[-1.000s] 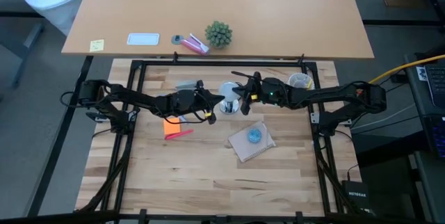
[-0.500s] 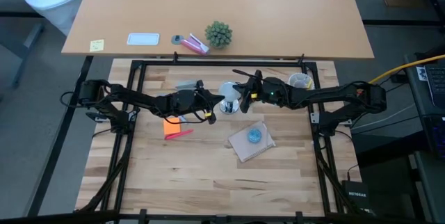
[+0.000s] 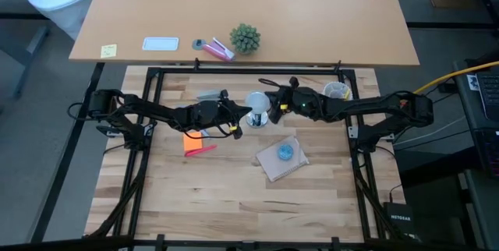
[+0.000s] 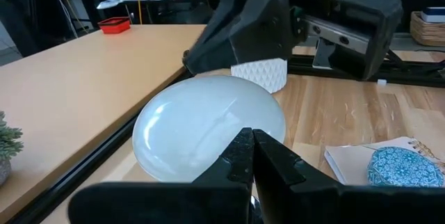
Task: Screw lightbulb
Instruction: Insert the lightbulb into the lamp
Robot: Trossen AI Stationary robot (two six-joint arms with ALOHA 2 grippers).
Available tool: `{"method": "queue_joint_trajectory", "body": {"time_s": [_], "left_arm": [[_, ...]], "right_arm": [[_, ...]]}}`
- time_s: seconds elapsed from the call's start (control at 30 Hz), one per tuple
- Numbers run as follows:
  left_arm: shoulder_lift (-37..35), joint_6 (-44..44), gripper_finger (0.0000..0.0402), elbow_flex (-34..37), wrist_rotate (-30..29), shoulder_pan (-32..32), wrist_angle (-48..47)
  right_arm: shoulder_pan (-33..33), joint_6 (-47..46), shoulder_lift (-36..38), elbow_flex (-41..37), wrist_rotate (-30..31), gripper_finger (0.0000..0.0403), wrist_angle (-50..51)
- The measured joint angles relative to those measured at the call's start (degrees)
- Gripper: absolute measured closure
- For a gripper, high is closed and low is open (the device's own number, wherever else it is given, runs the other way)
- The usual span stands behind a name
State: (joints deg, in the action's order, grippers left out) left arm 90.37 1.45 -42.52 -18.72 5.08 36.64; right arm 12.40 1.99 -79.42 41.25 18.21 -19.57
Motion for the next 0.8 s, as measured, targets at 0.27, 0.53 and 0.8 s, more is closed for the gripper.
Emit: {"method": "queue_joint_trajectory", "body": {"time_s": [0.27,0.53,0.8], "left_arm": [[0.0,0.0,0.0402,0.0,0.0,0.0,0.0],[0.0,0.0,0.0401,0.0,0.0,0.0,0.0],[0.0,0.0,0.0402,0.0,0.0,0.0,0.0]], "right_arm": [[0.0,-0.1,0.1,0.0,-1.3,0.0391,0.6],[0.0,-0.2,0.2,0.1,-1.1,0.0391,2.2],[0.0,-0.2,0.0,0.1,-0.8,0.0391,0.8]]}}
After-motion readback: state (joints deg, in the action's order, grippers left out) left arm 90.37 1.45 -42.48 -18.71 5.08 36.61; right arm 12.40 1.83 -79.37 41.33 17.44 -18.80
